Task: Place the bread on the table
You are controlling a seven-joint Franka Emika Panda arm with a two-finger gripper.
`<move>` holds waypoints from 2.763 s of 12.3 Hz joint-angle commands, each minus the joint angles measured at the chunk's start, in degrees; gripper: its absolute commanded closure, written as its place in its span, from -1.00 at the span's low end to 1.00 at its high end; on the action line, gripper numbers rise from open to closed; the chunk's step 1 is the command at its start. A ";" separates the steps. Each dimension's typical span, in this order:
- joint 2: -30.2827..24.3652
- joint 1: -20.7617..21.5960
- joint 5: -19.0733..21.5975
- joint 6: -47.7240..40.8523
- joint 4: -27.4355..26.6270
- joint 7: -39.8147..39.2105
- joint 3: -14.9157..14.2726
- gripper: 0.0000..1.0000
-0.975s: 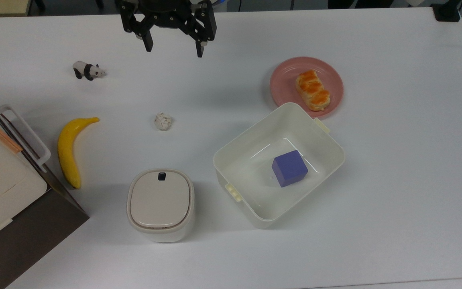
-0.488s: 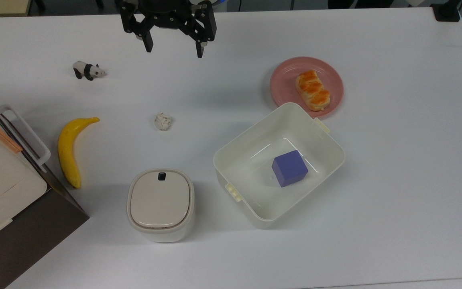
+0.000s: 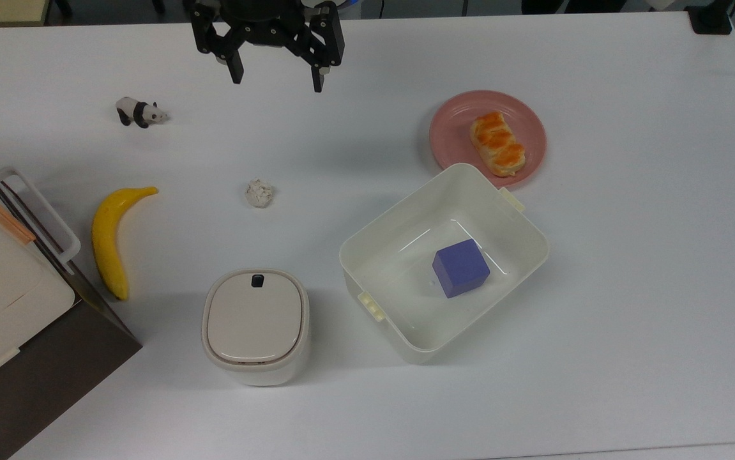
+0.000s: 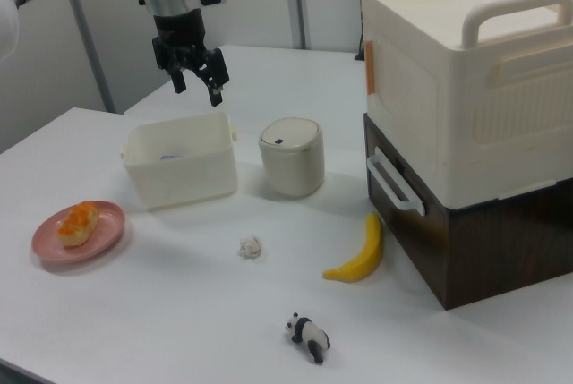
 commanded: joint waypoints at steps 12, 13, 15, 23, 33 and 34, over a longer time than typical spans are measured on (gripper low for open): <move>-1.55 5.88 -5.09 -3.07 -7.59 -7.53 -0.02 -1.00; -2.17 8.07 -5.28 -2.72 -10.57 -7.53 -0.02 -1.00; -4.88 14.39 -5.98 1.21 -18.21 -7.18 -0.02 -1.00; -0.96 29.08 -10.27 12.21 -25.45 3.77 -0.02 -1.00; 7.76 33.85 -19.78 20.31 -26.25 19.54 1.38 -1.00; 7.32 33.59 -19.70 20.14 -25.90 19.10 1.38 -1.00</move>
